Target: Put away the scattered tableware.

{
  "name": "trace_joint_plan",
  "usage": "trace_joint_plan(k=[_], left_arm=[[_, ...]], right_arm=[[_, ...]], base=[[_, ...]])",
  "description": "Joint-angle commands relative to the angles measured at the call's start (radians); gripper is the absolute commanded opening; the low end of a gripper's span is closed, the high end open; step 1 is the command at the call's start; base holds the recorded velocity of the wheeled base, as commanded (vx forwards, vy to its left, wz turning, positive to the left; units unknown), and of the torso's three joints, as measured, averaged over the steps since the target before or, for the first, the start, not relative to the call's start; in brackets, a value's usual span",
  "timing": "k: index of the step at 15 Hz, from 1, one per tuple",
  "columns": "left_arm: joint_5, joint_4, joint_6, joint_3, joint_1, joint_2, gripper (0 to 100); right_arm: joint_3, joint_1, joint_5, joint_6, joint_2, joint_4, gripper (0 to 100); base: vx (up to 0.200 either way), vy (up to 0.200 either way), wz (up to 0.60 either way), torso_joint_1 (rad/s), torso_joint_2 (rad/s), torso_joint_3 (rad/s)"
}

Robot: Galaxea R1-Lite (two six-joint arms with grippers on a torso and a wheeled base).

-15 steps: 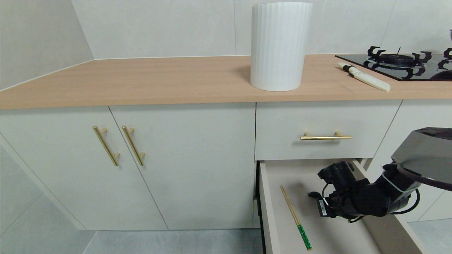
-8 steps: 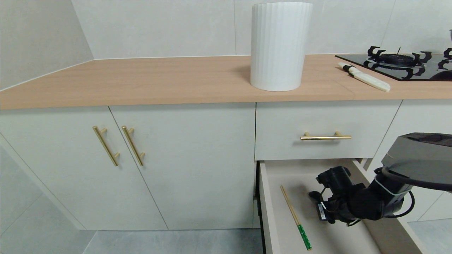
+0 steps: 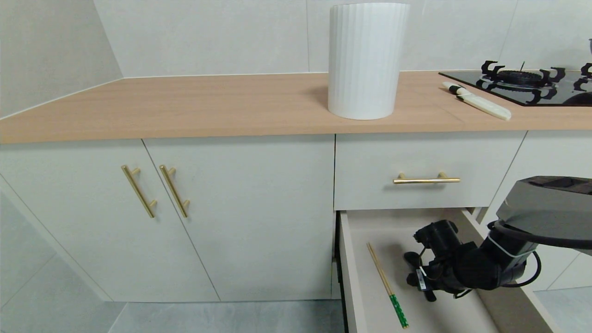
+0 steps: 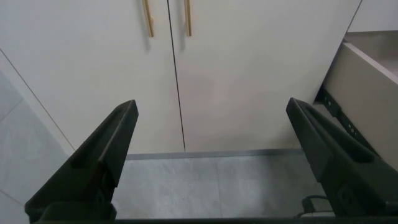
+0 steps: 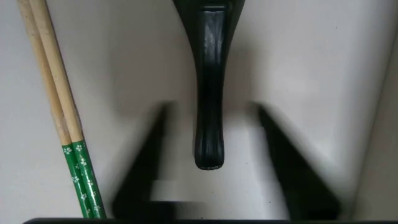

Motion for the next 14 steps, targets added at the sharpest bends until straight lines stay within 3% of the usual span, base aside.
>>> trace_joint_plan(k=[1,9,14], left_arm=[[-0.001,0.000,0.000,0.000,0.000,0.001,100],[0.001,0.000,0.000,0.000,0.000,0.001,100],[0.001,0.000,0.000,0.000,0.000,0.001,100]], right_arm=[[0.000,0.000,-0.001,0.000,-0.003,0.000,100],[0.039,-0.001,-0.001,0.003,-0.077,0.000,100],[0.191,-0.001,0.023,0.011,-0.446,0.012,100]], base=[[0.000,0.000,0.00,0.000,0.00,0.000],[0.000,0.000,0.00,0.000,0.00,0.000],[0.000,0.000,0.00,0.000,0.00,0.000]])
